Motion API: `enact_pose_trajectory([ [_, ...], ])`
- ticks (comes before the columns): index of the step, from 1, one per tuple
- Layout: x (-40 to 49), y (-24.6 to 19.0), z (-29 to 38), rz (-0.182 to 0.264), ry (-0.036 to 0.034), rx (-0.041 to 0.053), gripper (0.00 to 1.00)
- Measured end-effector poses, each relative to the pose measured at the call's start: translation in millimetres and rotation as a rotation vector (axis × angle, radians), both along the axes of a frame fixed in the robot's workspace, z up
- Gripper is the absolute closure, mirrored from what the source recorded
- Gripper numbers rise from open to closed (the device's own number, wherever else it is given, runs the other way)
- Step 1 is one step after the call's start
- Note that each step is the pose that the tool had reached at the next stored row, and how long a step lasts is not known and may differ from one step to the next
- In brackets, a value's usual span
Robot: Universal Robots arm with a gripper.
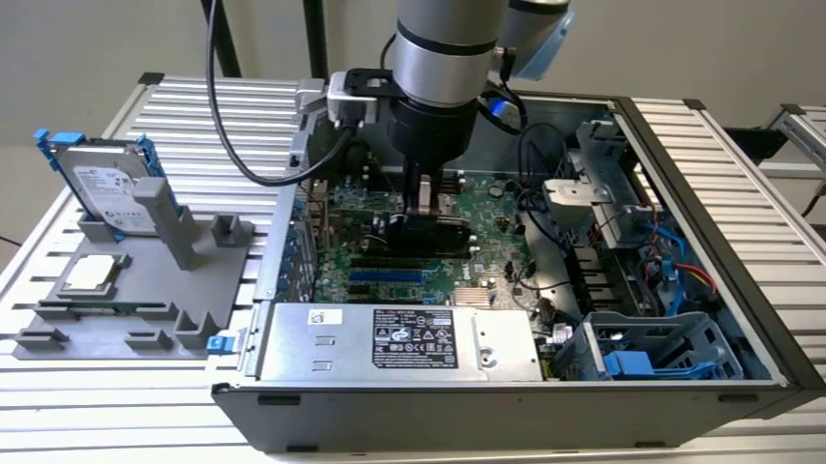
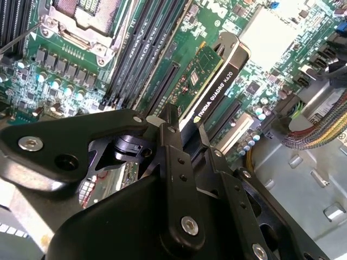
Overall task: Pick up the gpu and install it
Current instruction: 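Insert the gpu into the slot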
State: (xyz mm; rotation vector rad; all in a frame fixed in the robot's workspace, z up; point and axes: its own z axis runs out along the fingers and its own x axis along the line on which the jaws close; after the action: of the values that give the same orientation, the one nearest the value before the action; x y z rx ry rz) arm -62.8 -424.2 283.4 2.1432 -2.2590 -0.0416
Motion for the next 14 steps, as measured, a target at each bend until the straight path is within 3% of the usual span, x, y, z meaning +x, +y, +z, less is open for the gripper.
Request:
enact_pose_trajectory([
  [8,-5.0,-1.0,-5.3,0.0,0.0,-0.0001,1.0],
  [14,-5.0,-7.8,-6.5,0.0,0.0,0.0,1.0],
])
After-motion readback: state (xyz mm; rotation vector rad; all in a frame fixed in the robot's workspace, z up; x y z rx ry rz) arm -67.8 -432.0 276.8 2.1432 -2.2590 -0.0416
